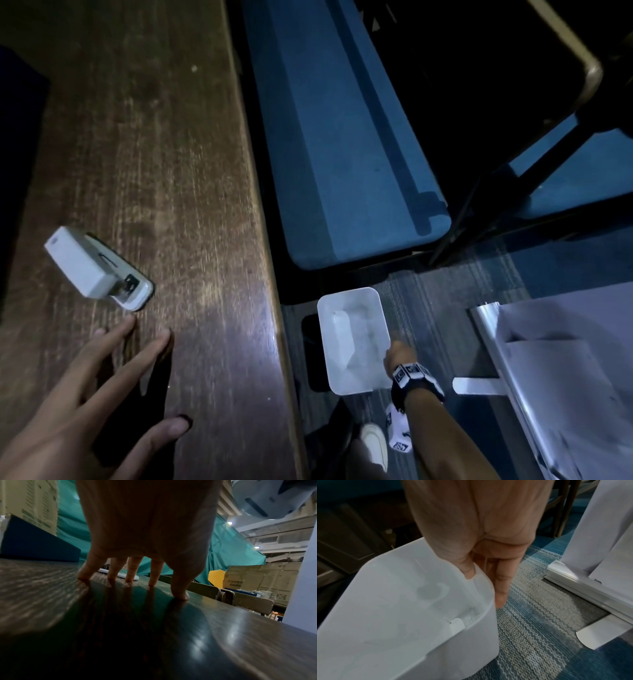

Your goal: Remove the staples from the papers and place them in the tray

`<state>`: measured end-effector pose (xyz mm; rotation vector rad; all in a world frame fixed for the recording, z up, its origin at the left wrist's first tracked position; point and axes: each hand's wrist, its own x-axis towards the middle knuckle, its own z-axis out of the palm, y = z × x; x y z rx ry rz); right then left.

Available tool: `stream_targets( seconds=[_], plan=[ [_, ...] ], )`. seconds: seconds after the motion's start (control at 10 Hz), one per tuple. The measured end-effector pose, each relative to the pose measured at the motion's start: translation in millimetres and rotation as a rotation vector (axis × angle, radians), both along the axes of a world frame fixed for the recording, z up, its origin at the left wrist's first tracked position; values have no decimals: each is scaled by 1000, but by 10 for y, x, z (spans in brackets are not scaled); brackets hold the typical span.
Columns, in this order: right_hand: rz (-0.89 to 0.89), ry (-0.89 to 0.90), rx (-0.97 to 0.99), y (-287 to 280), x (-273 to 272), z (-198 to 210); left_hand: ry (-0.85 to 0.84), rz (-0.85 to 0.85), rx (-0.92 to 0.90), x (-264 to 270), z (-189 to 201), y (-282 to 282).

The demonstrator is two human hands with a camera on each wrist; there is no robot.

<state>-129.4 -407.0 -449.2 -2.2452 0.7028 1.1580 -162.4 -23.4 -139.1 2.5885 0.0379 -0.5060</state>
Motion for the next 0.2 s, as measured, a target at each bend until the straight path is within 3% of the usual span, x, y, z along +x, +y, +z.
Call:
stream_targets(
  seconds=[0.2],
  plan=[
    [-75,-27,116,-11,-36,174,-283,-80,155,87,653,-690]
  ],
)
